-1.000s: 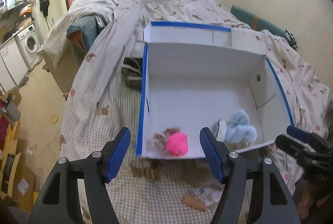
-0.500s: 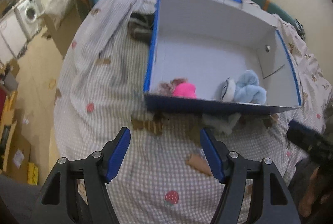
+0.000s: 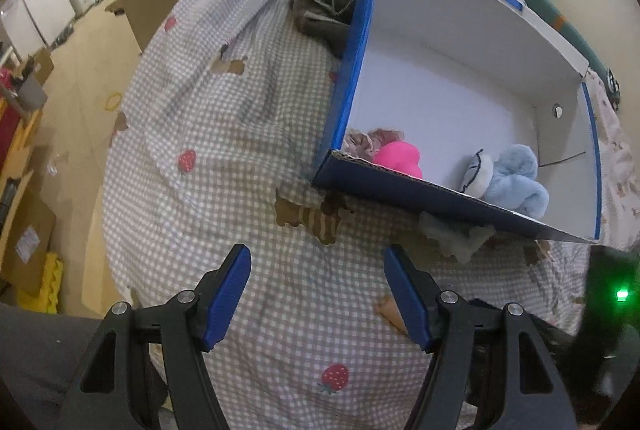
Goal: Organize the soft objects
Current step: 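Withdraw both grippers from the box toward the items on the bedspread, then grasp the clear plastic bag with the right gripper while the left grasps the tan tube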
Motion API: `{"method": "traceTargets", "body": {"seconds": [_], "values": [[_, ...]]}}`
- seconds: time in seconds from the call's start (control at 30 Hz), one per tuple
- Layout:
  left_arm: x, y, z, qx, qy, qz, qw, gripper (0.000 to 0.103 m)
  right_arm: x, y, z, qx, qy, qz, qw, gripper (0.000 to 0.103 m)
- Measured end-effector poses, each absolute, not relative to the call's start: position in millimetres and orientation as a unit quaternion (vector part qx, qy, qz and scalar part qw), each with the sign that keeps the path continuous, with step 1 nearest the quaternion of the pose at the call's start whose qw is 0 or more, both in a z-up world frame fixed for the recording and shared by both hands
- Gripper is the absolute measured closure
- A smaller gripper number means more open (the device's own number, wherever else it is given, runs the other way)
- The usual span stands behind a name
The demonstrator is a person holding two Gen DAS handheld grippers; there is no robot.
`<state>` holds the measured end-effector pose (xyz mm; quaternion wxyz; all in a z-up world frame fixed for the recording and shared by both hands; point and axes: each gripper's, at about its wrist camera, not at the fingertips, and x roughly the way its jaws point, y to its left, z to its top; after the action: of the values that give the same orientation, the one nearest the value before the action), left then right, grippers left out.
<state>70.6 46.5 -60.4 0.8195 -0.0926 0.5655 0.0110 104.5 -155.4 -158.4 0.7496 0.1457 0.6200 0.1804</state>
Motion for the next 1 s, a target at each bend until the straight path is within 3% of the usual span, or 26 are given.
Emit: {"method": "traceTargets", "body": {"seconds": [0.07, 0.13, 0.27, 0.4, 0.77, 1.0], "values": [[71.0, 45.0, -61.2, -0.097, 0.570, 0.005, 0.816, 0.037, 108.7, -155.1, -164.0, 0.150, 0.615, 0.179, 0.753, 0.021], [71.1, 43.0, -62.7, -0.098, 0.574, 0.000, 0.813, 0.037, 112.7, -157.1, -169.9, 0.157, 0.620, 0.176, 0.748, 0.041], [74.5, 41.0, -67.1, -0.107, 0.583, -0.005, 0.805, 0.037, 111.4, -160.8, -170.3, 0.148, 0.619, 0.178, 0.750, 0.054], [77.5, 42.1, -67.2, -0.120, 0.582, 0.004, 0.805, 0.037, 104.7, -164.2, -165.6, 0.122, 0.606, 0.170, 0.767, 0.078], [74.7, 44.2, -77.2, -0.122, 0.597, 0.007, 0.793, 0.037, 97.8, -198.9, -114.9, 0.160, 0.564, 0.171, 0.792, 0.084], [78.1, 9.4, -96.2, -0.068, 0.623, -0.049, 0.778, 0.037, 90.3, -228.8, -94.4, 0.170, 0.549, 0.155, 0.803, 0.085]]}}
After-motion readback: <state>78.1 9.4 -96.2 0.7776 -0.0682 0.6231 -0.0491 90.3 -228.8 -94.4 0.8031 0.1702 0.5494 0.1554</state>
